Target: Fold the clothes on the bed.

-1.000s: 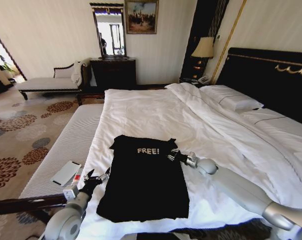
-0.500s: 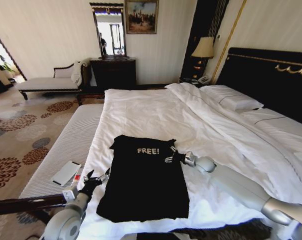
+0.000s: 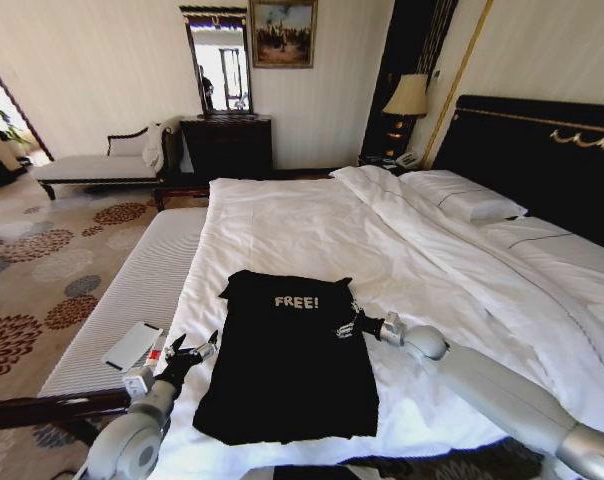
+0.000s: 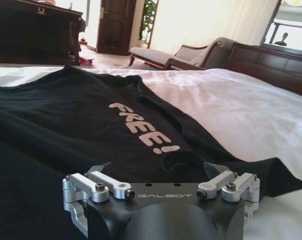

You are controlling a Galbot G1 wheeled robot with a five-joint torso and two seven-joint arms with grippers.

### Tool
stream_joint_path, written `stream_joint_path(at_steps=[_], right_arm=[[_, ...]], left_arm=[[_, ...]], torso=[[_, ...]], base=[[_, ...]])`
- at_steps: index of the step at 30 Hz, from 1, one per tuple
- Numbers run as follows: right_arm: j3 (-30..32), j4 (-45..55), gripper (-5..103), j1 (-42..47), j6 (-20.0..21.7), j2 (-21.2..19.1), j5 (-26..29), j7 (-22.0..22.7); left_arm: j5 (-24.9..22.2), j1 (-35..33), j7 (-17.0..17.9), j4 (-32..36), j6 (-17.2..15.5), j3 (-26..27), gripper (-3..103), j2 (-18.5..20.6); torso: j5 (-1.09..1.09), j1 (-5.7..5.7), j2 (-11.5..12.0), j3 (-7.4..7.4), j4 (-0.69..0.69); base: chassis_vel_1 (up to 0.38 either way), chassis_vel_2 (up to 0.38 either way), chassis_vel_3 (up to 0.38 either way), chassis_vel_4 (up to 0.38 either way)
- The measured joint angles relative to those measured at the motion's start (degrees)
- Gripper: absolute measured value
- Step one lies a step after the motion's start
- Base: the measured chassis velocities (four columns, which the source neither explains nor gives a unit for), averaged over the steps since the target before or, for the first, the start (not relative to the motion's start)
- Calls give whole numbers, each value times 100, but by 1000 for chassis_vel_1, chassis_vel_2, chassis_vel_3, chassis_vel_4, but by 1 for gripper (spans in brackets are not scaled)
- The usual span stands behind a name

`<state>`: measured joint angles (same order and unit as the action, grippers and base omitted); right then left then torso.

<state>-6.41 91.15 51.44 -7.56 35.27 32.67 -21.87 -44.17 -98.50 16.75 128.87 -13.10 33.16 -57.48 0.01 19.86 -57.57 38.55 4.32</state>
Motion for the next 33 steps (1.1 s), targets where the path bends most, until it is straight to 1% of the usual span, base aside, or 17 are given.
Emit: stream_joint_path(at_steps=[3, 4, 9, 10, 11, 13, 14, 15, 17, 22, 23, 25, 29, 30, 31, 32, 33], right_arm=[[675, 101, 100, 468, 2, -48, 24, 0], [675, 101, 100, 468, 2, -48, 24, 0], [1712, 237, 100, 1222, -9, -33, 38, 2], [1712, 237, 100, 1222, -9, -33, 38, 2], [1890, 249, 100, 1369, -15, -22, 38, 4], [2403, 260, 100, 1796, -47, 16, 28, 9], [2403, 260, 100, 1796, -47, 16, 28, 9], [2739, 260, 100, 2105, -74, 49, 3, 19], [3107, 251, 100, 2467, -121, 96, -27, 47], [3499, 238, 100, 2915, -236, 182, -57, 156], [3552, 238, 100, 2980, -252, 204, -62, 179], [3597, 240, 100, 3042, -259, 223, -64, 215], [3683, 270, 100, 3150, -261, 277, -70, 353], [3683, 270, 100, 3150, -261, 277, -70, 353], [3691, 268, 100, 3162, -259, 285, -70, 370], [3701, 258, 100, 3172, -257, 293, -70, 384], [3710, 249, 100, 3194, -255, 299, -70, 399]], left_arm=[[-1, 29, 9, -1, -6, -42, 100, 25], [-1, 29, 9, -1, -6, -42, 100, 25], [-81, 264, 23, -153, -11, -113, 100, -8], [-81, 264, 23, -153, -11, -113, 100, -8], [-125, 301, 26, -179, -12, -113, 100, -11], [-305, 474, 69, -281, -23, -100, 100, -9], [-305, 474, 69, -281, -23, -100, 100, -9], [-450, 606, 88, -361, -38, -96, 100, 6], [-678, 848, 143, -524, -64, -103, 100, 36], [-983, 1319, 158, -949, -86, -160, 101, 105], [-1030, 1411, 135, -1045, -88, -175, 97, 126], [-1095, 1499, 112, -1145, -90, -194, 97, 154], [-1475, 1929, -8, -1632, -101, -310, 76, 183], [-1475, 1929, -8, -1632, -101, -310, 76, 183], [-1542, 2077, -29, -1769, -102, -349, 70, 135], [-1609, 2228, -50, -1885, -101, -377, 70, 72], [-1696, 2359, -66, -1992, -101, -398, 65, 3]], torso=[[0, 0, 0, 0, -1], [0, 0, 0, 0, -1], [-2, 0, 0, 0, -2], [-2, 0, 0, 0, -2], [1, 0, 0, 0, -2], [0, 0, 0, 0, -2], [0, 0, 0, 0, -2], [-1, 0, 0, 0, -1], [0, 0, 0, 0, 1], [0, 0, 0, 0, -1], [-1, 0, 0, 0, 0], [-1, 0, 0, 0, -1], [0, 0, 0, 0, -2], [0, 0, 0, 0, -2], [-1, 0, 0, 0, -3], [-2, 0, 0, 0, -3], [-2, 0, 0, 0, -1]], base=[[0, 0, 0, 0], [0, 0, 0, 0], [0, 0, 0, 0], [0, 0, 0, 0], [0, 0, 0, 0], [0, 0, 0, 0], [0, 0, 0, 0], [0, 0, 0, 0], [0, 0, 0, 0], [0, 0, 0, 0], [0, 0, 0, 0], [0, 0, 0, 0], [0, 0, 0, 0], [0, 0, 0, 0], [0, 0, 0, 0], [0, 0, 0, 0], [0, 0, 0, 0]])
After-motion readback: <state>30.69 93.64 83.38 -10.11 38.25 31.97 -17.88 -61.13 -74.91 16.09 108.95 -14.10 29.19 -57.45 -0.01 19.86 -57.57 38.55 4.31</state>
